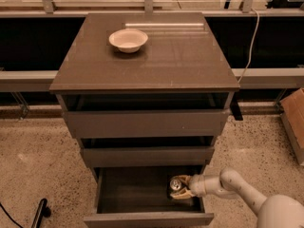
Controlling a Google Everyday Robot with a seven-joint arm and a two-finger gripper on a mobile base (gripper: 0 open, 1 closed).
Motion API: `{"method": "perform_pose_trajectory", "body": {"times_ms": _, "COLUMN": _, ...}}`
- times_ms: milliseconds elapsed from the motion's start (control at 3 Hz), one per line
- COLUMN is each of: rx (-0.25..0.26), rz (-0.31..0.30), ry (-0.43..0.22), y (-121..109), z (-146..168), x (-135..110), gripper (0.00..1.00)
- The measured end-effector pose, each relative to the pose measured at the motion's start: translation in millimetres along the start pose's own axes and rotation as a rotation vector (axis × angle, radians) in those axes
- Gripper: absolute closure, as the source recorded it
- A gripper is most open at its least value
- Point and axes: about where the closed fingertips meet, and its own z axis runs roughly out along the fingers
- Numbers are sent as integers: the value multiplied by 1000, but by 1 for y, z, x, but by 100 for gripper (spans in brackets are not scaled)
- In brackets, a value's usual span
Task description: Place green can into bottom drawer
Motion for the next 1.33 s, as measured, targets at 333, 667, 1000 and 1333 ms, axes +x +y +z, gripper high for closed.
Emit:
{"method": "perform_pose_trajectory", "body": {"times_ms": 333, "rx": -9, "rz": 22, "ry": -12, "y": -5, "z": 1, "x": 9, "gripper": 50}}
{"method": "perform_pose_trajectory", "body": {"times_ms": 667, "rx": -11, "rz": 21, "ry": -13, "y": -4, "z": 3, "x": 8, "gripper": 27}}
{"method": "perform_pose_trajectory", "body": {"times_ms": 1000, "rx": -15, "rz": 23, "ry": -16, "y": -3, "z": 6, "x": 8, "gripper": 4}}
{"method": "perform_pose_trajectory", "body": {"times_ms": 1333, "rx": -17, "rz": 23, "ry": -17, "y": -2, "z": 7, "x": 8, "gripper": 0}}
